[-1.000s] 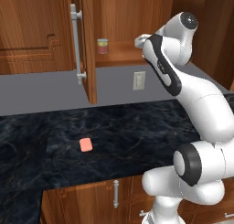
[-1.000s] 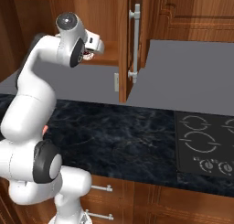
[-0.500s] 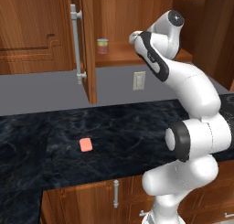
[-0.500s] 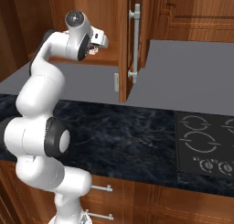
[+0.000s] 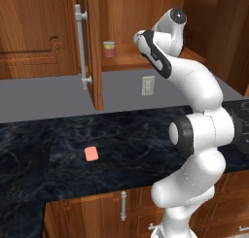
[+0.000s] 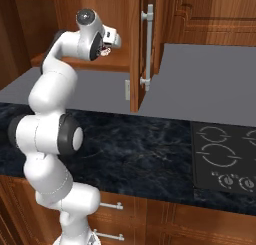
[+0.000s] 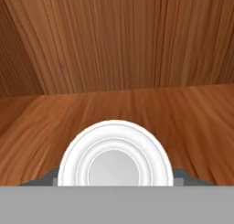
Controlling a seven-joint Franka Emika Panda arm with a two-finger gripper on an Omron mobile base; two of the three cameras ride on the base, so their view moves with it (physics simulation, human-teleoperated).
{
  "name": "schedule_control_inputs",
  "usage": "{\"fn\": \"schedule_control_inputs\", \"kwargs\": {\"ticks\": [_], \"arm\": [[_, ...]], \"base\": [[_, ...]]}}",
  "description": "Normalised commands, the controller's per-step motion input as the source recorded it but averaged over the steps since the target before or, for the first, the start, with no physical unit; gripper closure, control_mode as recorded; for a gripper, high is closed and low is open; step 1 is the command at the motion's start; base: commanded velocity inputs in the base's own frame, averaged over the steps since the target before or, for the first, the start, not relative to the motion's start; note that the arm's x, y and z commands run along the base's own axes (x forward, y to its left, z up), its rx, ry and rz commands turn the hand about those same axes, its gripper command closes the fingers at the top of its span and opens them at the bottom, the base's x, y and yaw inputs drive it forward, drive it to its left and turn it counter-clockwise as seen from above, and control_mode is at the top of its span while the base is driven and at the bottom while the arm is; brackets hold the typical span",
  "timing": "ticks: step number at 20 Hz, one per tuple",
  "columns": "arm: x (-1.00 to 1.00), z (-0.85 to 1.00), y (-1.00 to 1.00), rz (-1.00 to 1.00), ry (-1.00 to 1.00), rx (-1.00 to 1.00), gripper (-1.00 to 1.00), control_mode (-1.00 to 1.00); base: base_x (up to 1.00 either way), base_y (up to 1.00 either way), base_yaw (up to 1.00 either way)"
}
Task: Restock the canned food cabinet by taking the new fresh canned food from the counter and placing it in the cabinet. Then, take the old canned food from the cabinet and place it on the counter.
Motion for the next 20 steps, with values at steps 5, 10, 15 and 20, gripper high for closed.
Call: {"fn": "schedule_control_inputs", "kwargs": {"ticks": [5,10,15,20], "arm": [[0.25,0.00,0.00,0.00,0.00,0.00,-1.00,-1.00],[0.33,0.00,0.00,0.00,0.00,0.00,-1.00,-1.00],[0.13,0.00,0.00,0.01,0.00,0.00,-1.00,-1.00],[0.04,0.00,0.00,0.01,-0.04,0.00,-1.00,-1.00]], "base": [[0.00,0.00,0.00],[0.00,0.00,0.00],[0.00,0.00,0.00],[0.00,0.00,0.00]]}}
